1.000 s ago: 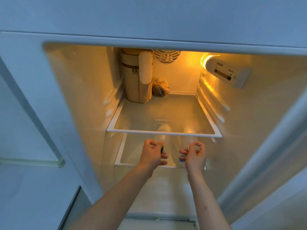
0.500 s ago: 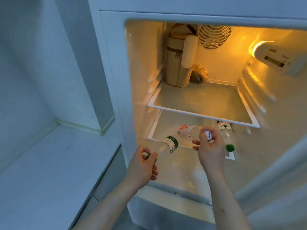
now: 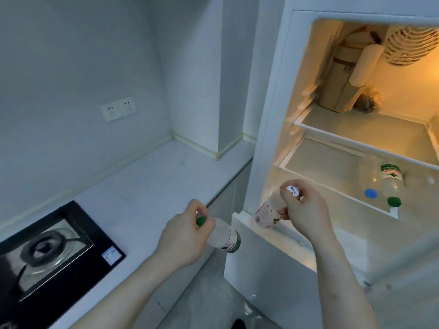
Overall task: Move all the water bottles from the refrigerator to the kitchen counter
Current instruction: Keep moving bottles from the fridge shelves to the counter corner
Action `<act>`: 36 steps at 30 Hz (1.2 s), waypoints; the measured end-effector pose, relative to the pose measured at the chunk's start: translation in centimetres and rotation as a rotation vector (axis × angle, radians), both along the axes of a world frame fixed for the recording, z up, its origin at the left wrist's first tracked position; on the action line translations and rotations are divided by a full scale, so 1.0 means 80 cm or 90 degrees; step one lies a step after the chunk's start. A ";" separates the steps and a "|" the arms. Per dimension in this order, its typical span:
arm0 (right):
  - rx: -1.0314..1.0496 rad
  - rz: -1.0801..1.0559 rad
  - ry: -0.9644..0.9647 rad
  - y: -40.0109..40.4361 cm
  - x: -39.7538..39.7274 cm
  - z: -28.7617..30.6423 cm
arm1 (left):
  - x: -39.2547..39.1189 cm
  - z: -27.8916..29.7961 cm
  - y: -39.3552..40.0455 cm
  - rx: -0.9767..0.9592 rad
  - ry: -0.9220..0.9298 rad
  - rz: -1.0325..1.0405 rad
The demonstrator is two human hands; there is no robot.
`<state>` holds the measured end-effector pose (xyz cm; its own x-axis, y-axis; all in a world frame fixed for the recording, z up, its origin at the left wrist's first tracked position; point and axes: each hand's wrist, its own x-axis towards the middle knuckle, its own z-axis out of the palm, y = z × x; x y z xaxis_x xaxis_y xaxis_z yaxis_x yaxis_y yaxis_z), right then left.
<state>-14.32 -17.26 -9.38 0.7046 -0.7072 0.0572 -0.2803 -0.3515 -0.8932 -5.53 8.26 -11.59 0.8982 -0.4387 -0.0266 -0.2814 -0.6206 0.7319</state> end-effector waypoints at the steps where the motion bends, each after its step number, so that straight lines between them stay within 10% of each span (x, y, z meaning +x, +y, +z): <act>1: 0.017 0.035 0.011 0.026 -0.003 -0.002 | -0.011 -0.002 0.025 0.014 -0.011 0.014; 36: -0.182 1.178 0.110 0.860 0.019 -0.004 | -0.341 -0.003 0.714 0.207 0.034 0.812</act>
